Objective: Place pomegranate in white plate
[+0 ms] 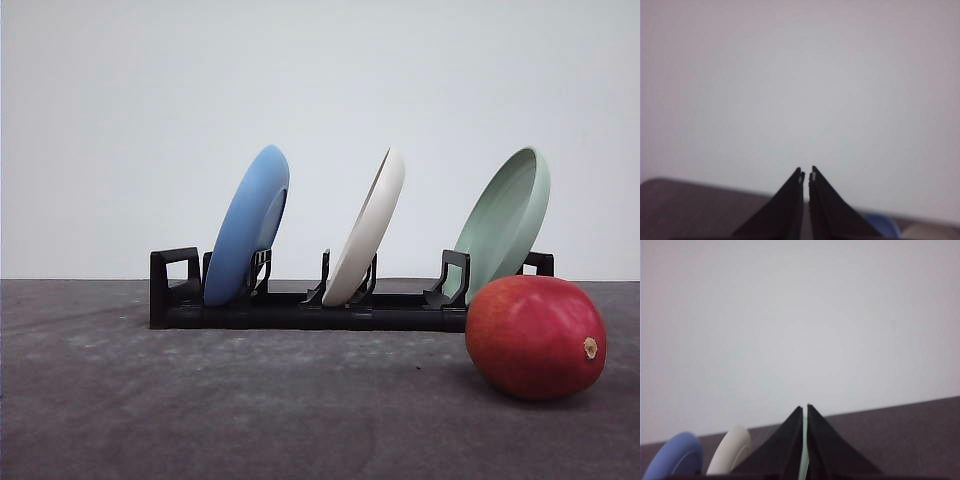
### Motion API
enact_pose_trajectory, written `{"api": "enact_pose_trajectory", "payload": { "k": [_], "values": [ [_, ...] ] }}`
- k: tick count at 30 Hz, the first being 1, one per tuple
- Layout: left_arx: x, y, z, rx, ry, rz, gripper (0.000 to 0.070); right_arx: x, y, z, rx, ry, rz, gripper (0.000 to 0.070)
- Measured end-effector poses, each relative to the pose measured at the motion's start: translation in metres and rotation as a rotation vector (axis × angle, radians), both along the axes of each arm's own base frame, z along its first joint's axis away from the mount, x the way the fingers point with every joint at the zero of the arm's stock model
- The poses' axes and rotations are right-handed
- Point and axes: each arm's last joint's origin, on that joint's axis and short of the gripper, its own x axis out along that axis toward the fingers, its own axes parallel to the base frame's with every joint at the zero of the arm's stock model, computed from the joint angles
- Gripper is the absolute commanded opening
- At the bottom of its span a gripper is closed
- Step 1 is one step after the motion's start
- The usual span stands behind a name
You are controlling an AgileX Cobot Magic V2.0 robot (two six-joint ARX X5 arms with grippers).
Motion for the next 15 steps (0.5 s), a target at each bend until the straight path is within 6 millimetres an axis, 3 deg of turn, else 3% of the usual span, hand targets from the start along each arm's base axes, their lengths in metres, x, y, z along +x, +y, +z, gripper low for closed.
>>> {"api": "enact_pose_trajectory", "payload": {
  "k": [5, 10, 15],
  "values": [
    [0.017, -0.001, 0.026, 0.083, 0.202, -0.021, 0.0, 0.002, 0.002, 0.039, -0.028, 0.122, 0.075, 0.0007],
    [0.046, -0.006, 0.04, 0.125, 0.366, -0.149, 0.0, 0.022, 0.004, 0.07, -0.088, 0.259, 0.137, 0.0007],
    [0.08, -0.021, 0.039, 0.176, 0.478, -0.27, 0.0, 0.051, 0.007, 0.08, -0.14, 0.353, 0.212, 0.0007]
  ]
}}
